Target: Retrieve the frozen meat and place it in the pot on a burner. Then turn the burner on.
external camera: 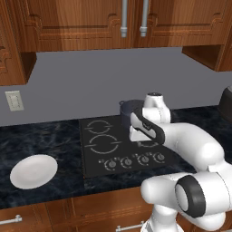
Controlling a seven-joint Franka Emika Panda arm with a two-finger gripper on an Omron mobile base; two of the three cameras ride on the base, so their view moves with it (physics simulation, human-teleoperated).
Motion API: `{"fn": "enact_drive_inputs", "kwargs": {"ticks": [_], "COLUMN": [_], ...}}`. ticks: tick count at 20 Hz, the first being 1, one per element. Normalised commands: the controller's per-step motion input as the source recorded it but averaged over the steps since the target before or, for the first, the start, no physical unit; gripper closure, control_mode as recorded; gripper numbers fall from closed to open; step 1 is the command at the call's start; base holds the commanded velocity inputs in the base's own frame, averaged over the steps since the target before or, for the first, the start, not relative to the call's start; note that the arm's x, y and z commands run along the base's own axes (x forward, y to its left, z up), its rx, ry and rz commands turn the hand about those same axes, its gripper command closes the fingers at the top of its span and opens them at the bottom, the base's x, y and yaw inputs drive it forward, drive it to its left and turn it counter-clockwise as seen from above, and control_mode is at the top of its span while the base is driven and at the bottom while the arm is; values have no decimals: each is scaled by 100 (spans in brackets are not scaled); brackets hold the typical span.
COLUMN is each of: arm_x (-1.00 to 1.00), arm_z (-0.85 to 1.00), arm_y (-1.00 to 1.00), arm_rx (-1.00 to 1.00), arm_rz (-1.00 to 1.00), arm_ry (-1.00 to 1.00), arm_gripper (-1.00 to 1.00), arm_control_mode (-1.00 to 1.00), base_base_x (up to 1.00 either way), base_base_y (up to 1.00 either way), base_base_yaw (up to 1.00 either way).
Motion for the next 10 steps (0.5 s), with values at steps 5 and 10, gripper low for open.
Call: {"fn": "enact_drive_inputs", "kwargs": {"ticks": [5,10], "arm_x": [5,4], "arm_z": [-26,-16], "arm_y": [-3,0], "arm_rx": [0,0], "arm_rz": [0,0], "arm_ry": [-3,-9], "arm_gripper": [-100,-100], "arm_control_mode": [-100,-100], "base_base_x": [0,0], "base_base_y": [0,0], "base_base_yaw": [0,0]}}
